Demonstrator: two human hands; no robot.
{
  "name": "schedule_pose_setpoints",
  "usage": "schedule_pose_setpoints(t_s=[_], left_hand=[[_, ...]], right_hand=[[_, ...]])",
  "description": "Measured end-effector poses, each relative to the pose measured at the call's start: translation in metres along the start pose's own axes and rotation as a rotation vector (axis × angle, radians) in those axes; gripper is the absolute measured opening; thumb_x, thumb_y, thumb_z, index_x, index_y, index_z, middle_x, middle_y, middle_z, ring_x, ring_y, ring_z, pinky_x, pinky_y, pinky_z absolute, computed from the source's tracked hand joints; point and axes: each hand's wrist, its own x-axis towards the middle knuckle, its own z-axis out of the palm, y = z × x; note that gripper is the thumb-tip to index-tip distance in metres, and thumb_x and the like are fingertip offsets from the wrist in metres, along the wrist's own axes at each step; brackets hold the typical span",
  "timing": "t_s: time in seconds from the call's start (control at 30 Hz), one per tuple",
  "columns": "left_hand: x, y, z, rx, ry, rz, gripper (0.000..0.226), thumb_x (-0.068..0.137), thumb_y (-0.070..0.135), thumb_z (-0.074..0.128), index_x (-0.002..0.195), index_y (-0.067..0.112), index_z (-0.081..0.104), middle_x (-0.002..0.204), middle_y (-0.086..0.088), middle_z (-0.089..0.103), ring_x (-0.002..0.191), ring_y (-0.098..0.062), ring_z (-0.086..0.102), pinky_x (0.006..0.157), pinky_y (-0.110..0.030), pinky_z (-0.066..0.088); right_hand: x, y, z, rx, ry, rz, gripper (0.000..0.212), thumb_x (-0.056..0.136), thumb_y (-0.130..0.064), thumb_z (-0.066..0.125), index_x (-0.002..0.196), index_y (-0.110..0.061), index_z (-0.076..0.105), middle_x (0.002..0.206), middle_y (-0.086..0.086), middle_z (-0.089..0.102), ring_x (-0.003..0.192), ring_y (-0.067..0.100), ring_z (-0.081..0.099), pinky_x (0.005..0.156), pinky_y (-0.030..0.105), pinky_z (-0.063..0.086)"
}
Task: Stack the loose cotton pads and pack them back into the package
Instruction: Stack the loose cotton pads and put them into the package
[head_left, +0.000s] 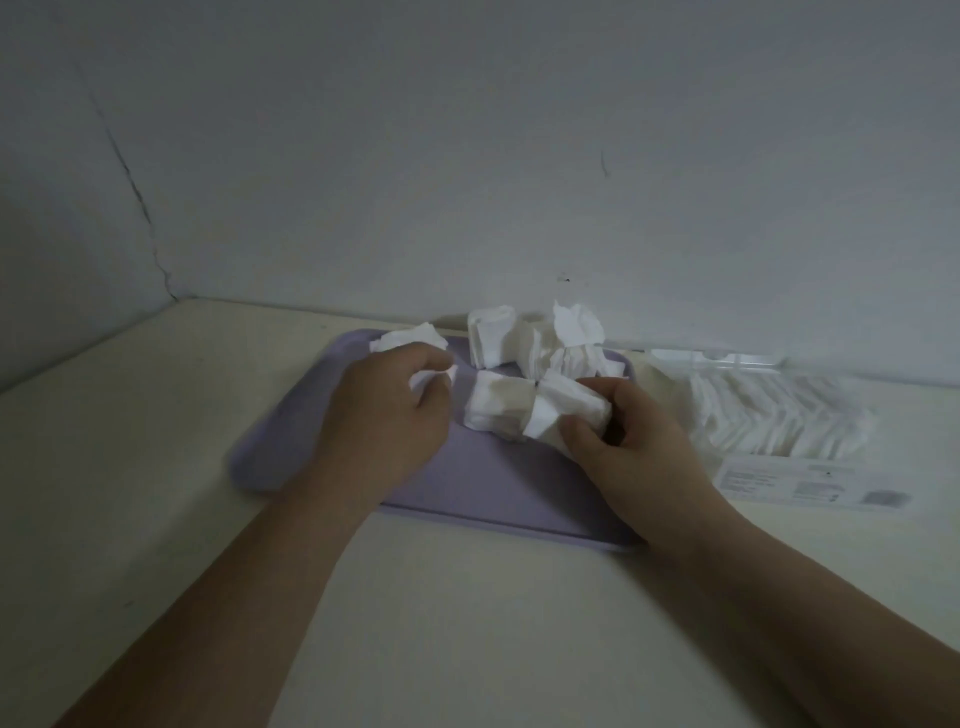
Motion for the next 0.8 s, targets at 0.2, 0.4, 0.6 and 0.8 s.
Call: schedule_pose_setpoints(t_s=[0.2, 0.4, 0.6, 0.8], left_hand=[[-0.015, 0.023, 0.004, -0.81, -0.346, -0.133, 0.05, 0.09, -0.009, 0.069, 0.129, 0.023, 0.063, 0.105, -0.007, 0.08, 0.097, -0.017, 0.073, 0.091, -0.032, 0.058], [-0.022, 0.026, 0.012, -0.757, -0.365, -0.191, 0.046, 0.083, -0.002, 0.081, 0.118, 0.026, 0.07, 0.106, -0.003, 0.08, 0.101, -0.021, 0.076, 0.091, -0.034, 0.06], [-0.023, 0.023, 0.014, -0.736, -0.317, -0.218, 0.039, 0.078, 0.0, 0.085, 0.108, 0.021, 0.074, 0.098, -0.005, 0.081, 0.093, -0.019, 0.077, 0.091, -0.036, 0.06], [-0.026, 0.025, 0.015, -0.65, -0.273, -0.168, 0.041, 0.076, 0.006, 0.088, 0.108, 0.028, 0.074, 0.09, -0.002, 0.079, 0.078, -0.012, 0.071, 0.077, -0.02, 0.057]], right_hand=[[0.001, 0.007, 0.004, 0.156, -0.003, 0.027, 0.03, 0.092, -0.029, 0.071, 0.12, -0.031, 0.064, 0.098, -0.009, 0.077, 0.089, 0.008, 0.073, 0.085, 0.035, 0.058], [0.003, 0.009, 0.002, 0.515, -0.093, 0.08, 0.043, 0.084, -0.011, 0.082, 0.122, -0.017, 0.063, 0.101, 0.005, 0.081, 0.1, 0.025, 0.077, 0.1, 0.052, 0.056], [0.001, 0.011, 0.0, 0.558, -0.21, 0.045, 0.029, 0.091, -0.004, 0.074, 0.12, -0.009, 0.071, 0.11, 0.012, 0.079, 0.109, 0.031, 0.074, 0.106, 0.054, 0.052], [0.001, 0.011, 0.0, 0.605, -0.272, 0.047, 0.03, 0.095, -0.002, 0.066, 0.125, -0.004, 0.069, 0.117, 0.018, 0.076, 0.116, 0.037, 0.07, 0.11, 0.056, 0.048]])
